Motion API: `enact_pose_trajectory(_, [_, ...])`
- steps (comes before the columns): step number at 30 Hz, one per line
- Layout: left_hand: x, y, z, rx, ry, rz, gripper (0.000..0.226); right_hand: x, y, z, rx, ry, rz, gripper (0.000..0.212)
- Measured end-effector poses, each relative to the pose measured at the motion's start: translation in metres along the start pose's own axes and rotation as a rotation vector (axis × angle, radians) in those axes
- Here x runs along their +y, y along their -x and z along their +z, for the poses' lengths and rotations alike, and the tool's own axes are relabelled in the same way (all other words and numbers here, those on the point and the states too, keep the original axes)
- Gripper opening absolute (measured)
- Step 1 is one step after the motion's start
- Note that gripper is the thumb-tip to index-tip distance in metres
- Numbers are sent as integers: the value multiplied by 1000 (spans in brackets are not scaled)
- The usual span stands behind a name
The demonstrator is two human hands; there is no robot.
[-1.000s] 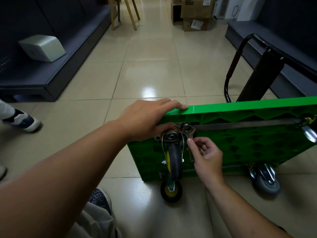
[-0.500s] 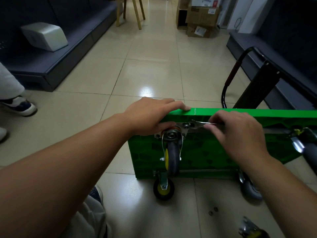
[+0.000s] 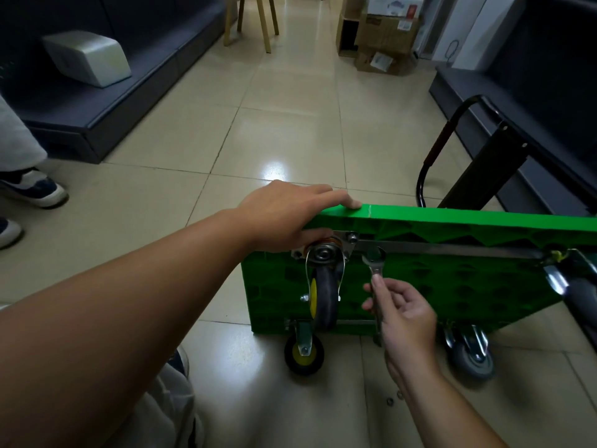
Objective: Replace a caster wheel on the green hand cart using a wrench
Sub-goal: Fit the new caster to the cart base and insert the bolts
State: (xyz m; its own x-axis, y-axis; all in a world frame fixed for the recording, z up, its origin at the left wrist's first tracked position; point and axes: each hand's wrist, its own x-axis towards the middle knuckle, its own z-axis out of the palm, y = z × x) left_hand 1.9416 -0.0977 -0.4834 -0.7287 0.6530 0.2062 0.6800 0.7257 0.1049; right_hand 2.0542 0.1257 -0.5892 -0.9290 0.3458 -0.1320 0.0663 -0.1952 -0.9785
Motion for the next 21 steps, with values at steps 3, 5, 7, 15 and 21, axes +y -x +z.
enact_pose_trajectory(3, [-1,-1,0,-8,-5,0,55,6,-6,9,-31,-39,-8,25])
enact_pose_trajectory(5, [-2,-1,0,-10,-11,1,56,8,-10,14,-55,-55,-8,25])
enact_pose_trajectory(7, [-2,-1,1,-6,-11,5,56,8,-12,17,-59,-63,-7,25])
enact_pose_trajectory(15, [-5,-2,2,18,-14,17,55,6,-12,9,-121,-65,34,28])
enact_pose_trajectory(21, [-4,-1,3,23,-43,23,55,2,-21,36,-90,-94,-71,14])
